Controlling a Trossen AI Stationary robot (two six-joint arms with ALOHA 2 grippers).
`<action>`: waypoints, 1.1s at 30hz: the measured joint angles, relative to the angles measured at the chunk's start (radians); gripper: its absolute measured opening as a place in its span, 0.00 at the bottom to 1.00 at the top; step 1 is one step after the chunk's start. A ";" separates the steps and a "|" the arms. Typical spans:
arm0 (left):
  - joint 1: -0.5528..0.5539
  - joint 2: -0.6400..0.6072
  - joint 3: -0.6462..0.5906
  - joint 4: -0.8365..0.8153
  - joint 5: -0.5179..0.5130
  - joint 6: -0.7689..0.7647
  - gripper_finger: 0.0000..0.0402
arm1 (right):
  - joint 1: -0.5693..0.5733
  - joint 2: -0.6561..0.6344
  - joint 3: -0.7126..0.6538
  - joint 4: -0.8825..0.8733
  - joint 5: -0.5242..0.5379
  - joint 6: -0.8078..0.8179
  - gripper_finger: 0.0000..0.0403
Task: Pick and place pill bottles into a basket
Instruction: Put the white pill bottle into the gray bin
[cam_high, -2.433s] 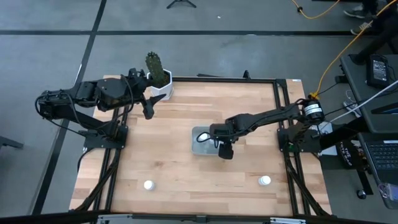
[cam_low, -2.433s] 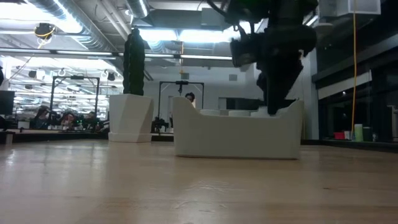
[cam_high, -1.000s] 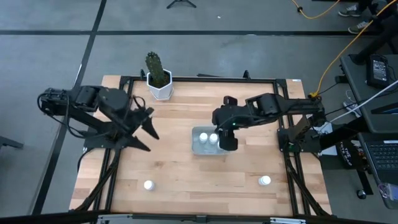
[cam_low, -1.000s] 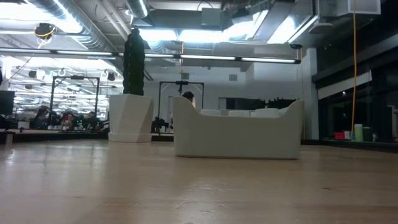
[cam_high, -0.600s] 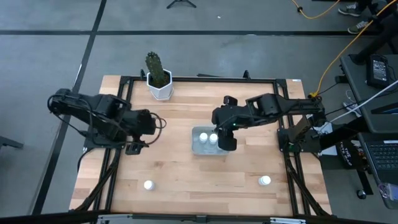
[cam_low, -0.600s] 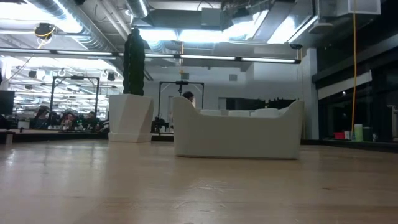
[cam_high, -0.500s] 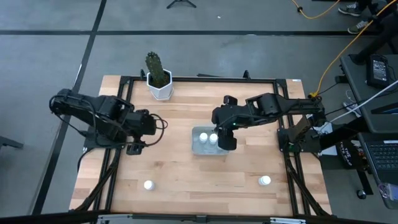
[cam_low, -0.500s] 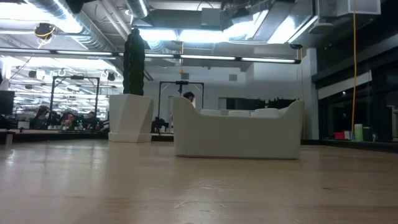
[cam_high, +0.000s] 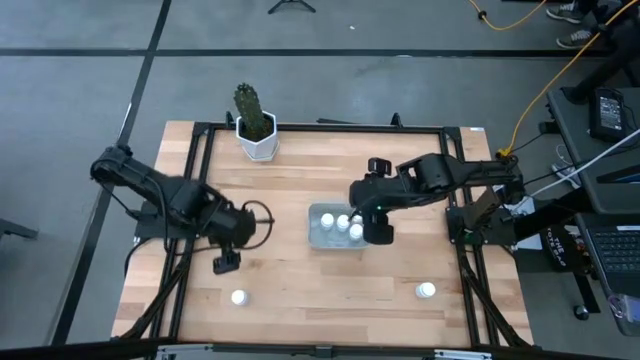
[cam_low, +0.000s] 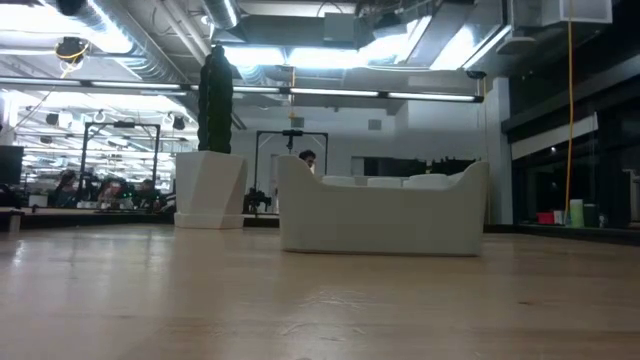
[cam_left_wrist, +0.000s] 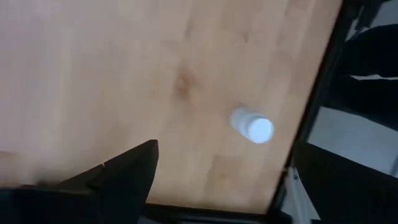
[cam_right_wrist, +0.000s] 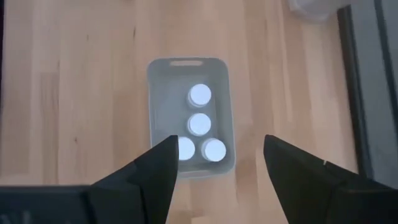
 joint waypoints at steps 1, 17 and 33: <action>-0.027 0.011 0.000 0.012 -0.001 -0.035 0.92 | 0.009 -0.003 0.000 -0.002 0.008 -0.015 0.58; -0.388 0.226 0.000 0.127 -0.074 -0.524 0.95 | 0.048 -0.522 -0.464 0.380 0.054 -0.044 0.58; -0.391 0.370 0.000 0.132 -0.122 -0.574 0.95 | 0.048 -0.688 -0.850 0.661 -0.050 0.117 0.58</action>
